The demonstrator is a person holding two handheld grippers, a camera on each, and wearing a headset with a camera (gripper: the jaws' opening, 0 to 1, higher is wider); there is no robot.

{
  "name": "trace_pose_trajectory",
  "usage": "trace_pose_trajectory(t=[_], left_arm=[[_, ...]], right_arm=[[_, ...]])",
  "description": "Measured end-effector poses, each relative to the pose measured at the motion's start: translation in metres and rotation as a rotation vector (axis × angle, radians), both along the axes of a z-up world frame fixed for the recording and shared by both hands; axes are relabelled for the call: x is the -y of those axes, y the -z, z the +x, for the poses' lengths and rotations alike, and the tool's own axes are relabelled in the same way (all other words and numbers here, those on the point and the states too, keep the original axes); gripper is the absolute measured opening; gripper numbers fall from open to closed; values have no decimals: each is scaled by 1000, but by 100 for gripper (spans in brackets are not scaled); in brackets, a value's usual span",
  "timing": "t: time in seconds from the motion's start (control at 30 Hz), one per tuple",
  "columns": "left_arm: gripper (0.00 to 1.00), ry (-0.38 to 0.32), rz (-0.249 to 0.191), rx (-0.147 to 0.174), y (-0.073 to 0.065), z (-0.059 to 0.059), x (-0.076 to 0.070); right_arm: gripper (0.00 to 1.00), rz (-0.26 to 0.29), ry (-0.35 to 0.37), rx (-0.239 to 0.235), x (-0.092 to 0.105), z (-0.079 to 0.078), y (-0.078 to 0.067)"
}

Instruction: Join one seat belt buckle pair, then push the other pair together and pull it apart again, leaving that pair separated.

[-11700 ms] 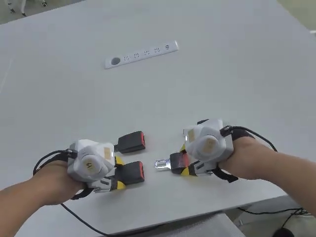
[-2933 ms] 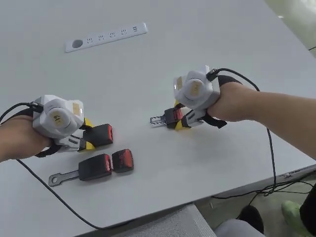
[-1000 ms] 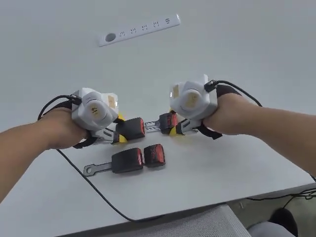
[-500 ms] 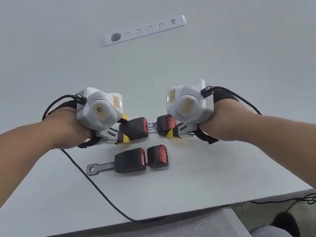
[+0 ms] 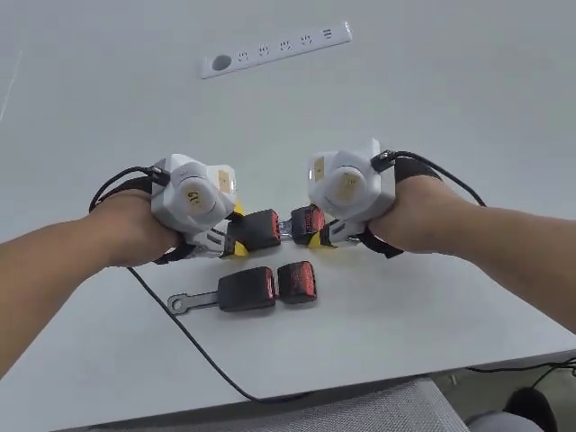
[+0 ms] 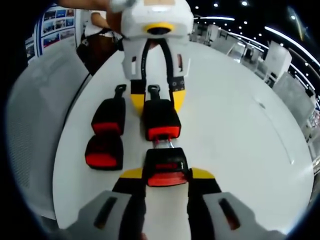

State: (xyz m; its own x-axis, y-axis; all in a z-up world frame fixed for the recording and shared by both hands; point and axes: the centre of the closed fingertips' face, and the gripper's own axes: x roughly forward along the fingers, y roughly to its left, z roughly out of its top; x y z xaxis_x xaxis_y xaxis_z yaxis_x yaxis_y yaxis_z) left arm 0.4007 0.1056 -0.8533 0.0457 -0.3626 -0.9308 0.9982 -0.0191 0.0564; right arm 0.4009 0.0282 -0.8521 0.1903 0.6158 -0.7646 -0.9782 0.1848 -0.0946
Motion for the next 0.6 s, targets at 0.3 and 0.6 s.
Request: trace_pose_trajectory(t=[0.3,0.6], left_arm=[[30,15,-2,-2,1,1,0],[31,5,-7,4,1,3,-2]], right_arm=[[28,-7,-10,2,-17,-1,1],[29,-12,-20,8,-13,0,2]])
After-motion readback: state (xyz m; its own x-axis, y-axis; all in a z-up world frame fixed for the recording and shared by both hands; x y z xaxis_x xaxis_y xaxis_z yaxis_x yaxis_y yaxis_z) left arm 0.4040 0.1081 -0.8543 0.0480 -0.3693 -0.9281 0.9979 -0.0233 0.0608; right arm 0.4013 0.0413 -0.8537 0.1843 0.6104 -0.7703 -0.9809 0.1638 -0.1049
